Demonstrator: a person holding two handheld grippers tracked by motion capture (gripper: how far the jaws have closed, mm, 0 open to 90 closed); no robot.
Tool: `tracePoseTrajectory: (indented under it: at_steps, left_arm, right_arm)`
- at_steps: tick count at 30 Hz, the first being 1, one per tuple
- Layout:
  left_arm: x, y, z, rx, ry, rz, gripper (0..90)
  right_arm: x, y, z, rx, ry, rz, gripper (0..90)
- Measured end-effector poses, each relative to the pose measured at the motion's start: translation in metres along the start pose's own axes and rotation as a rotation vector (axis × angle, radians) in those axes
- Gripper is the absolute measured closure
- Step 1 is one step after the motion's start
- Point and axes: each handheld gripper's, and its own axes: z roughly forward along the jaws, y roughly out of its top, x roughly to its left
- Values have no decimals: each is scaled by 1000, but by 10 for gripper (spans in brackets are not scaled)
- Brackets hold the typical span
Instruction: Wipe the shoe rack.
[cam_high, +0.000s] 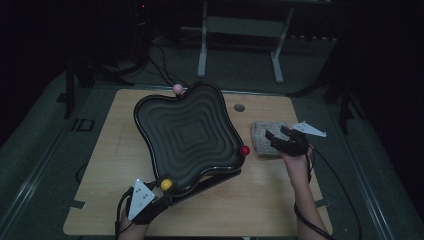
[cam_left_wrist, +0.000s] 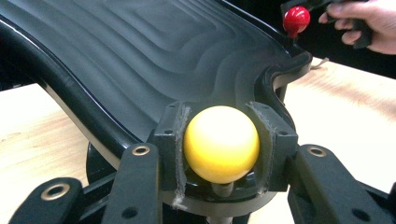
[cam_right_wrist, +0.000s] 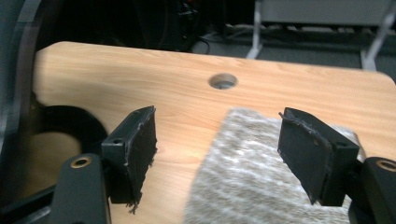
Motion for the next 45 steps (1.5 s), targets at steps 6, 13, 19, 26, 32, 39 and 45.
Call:
tracePoseTrajectory:
  at_steps: [6, 13, 19, 26, 32, 39, 45]
  left_arm:
    - [4, 1, 0, 5, -28, 1, 588]
    - [5, 1, 0, 4, -40, -5, 588]
    - [5, 1, 0, 3, -34, -11, 588]
    - [4, 2, 0, 15, -32, -15, 588]
    - [4, 2, 0, 14, -30, -19, 588]
    - [3, 2, 0, 10, -21, -25, 588]
    - [2, 3, 0, 19, -14, -27, 588]
  right_arm:
    - [-22, -6, 28, 58, -55, 17, 255]
    - [-35, 2, 57, 89, -98, 44, 209]
    - [-38, -2, 86, 138, -151, 51, 123]
    - [-50, -11, 112, 218, -200, 85, 101]
    - [-46, -22, 128, 313, -230, 13, 101]
    - [-46, -23, 130, 323, -229, 17, 127]
    - [-40, -25, 125, 310, -228, 8, 292]
